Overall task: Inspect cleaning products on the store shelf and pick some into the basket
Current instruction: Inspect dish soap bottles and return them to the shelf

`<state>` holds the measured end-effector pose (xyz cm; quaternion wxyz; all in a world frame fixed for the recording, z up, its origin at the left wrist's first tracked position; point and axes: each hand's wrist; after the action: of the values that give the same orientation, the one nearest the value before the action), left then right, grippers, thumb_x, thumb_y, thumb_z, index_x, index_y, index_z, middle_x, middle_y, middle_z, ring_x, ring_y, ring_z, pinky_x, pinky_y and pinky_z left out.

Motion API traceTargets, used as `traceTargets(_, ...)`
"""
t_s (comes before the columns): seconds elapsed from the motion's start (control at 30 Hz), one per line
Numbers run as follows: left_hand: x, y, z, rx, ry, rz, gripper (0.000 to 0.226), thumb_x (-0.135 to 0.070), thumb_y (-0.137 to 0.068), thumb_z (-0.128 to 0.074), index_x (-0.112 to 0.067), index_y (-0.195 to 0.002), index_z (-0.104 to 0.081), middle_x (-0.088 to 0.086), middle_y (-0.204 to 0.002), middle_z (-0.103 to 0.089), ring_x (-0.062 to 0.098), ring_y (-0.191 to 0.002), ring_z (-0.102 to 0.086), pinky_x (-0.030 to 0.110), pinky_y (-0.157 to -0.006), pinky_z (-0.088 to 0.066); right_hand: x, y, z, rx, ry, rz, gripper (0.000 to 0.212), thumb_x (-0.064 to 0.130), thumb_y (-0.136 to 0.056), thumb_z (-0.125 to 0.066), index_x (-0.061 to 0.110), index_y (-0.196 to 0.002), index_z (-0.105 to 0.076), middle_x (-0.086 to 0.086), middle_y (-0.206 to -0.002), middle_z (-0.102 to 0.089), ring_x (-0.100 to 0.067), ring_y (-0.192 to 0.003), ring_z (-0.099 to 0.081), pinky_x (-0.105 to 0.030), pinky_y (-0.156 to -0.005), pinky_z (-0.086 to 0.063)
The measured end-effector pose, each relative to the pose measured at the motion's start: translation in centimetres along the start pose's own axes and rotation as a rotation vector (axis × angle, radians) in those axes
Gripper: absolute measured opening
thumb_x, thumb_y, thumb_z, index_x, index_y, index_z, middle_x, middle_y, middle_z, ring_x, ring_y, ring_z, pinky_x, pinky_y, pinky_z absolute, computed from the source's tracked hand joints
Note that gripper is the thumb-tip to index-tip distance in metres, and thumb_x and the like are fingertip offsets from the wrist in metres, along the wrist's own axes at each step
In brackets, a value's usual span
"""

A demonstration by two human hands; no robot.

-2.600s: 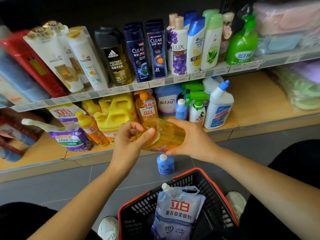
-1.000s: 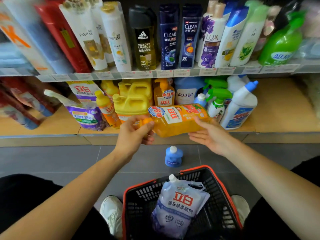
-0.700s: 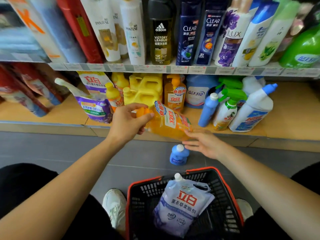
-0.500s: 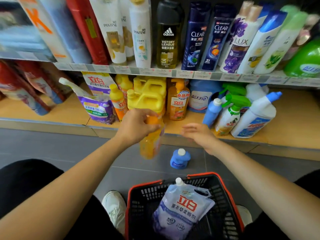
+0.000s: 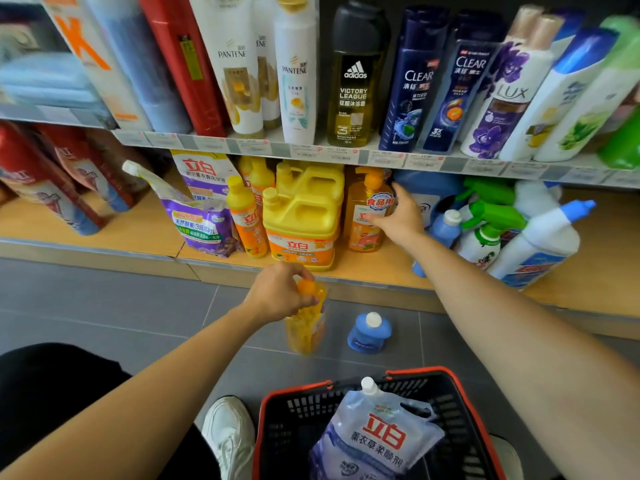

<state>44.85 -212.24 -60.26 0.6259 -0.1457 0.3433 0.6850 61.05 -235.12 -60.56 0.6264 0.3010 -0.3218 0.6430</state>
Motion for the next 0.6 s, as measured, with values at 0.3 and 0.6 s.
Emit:
traceTargets(0.3,1.2,-1.4,-3.4,0.137,-0.098,-0.079,0.050,-0.019,-0.095,-0.070,-0.020,-0.141,-0.050,0.010,-0.119,-0.064,0.025,-0.106,-0.063,0.039,-0.091,-0.055,-2.3,-0.7,-1.5,-0.050,-0.078,0.010,0.078,0.021,-0.066,-0.091,0.021,-0.133,-0.050,-0.009,-0.133,-0.053,-0.026,-0.120,-0.056,-0.044,-0.101,-0.050)
traceTargets(0.6,4.2,-1.4,-4.1,0.219,-0.229,0.012,0.056,-0.014,-0.094,-0.070,-0.025,-0.143,-0.047,0.010,-0.127,-0.061,0.027,-0.114,-0.059,0.036,-0.092,-0.051,-3.6,1.2,-0.9,-0.099,-0.127,0.118,0.076,0.029,-0.065,-0.092,0.025,-0.129,-0.051,0.003,-0.125,-0.064,-0.018,-0.114,-0.060,-0.038,-0.094,-0.051)
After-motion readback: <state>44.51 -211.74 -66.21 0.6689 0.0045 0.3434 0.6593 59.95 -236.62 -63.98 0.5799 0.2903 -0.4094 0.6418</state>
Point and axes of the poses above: each hand's wrist, its own y-axis away from the middle knuckle, its own z-axis out of the back of the hand, x = y × z
